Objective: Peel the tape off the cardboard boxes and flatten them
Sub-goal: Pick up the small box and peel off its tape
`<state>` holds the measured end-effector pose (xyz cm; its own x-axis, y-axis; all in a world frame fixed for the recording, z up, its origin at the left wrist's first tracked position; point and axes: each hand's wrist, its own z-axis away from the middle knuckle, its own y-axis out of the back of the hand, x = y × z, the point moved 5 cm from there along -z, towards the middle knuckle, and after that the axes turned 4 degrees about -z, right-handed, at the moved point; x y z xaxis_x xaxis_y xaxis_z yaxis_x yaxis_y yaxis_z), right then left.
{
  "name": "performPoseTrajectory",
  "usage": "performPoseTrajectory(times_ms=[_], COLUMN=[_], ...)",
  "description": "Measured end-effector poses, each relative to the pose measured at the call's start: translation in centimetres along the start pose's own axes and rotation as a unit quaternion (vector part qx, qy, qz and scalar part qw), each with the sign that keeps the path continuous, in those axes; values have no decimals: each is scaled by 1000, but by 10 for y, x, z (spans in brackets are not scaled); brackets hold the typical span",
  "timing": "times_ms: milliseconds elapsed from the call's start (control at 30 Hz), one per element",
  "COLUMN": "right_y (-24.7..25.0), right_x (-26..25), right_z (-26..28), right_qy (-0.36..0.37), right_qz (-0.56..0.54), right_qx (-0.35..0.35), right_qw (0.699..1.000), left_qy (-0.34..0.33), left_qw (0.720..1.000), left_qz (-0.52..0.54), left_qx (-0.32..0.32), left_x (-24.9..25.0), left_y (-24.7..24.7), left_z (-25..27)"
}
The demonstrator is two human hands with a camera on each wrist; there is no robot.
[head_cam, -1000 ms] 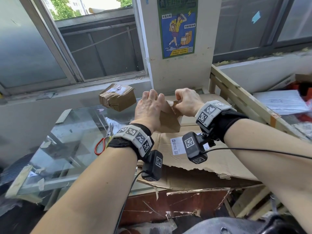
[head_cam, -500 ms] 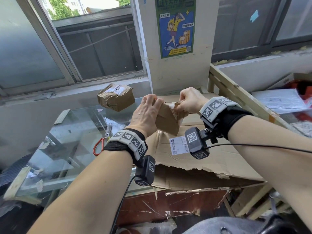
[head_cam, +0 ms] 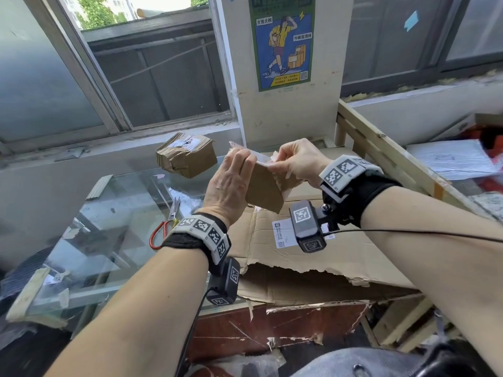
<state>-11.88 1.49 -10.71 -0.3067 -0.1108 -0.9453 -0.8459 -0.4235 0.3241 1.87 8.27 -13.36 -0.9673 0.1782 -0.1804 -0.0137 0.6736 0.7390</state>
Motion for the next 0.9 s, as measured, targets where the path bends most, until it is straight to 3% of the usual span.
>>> performPoseTrajectory(times_ms=[267, 700, 800, 900], right_y=[3, 14, 16, 13], right_x=[4, 12, 17, 16], right_z=[-4, -12, -12, -13], right_qy=[-36, -50, -79, -88], right_qz=[-81, -116, -153, -179], right_qx=[48, 159, 160, 111], right_qw=[995, 979, 972, 974], left_qy=[-18, -11, -12, -13], left_qw=[999, 1000, 1000, 1000], left_qz=[-21, -1, 4, 14], left_qx=[17, 20, 14, 19], left_x=[1, 8, 9, 12], left_y=[6, 7, 5, 3], left_z=[-5, -13, -12, -8])
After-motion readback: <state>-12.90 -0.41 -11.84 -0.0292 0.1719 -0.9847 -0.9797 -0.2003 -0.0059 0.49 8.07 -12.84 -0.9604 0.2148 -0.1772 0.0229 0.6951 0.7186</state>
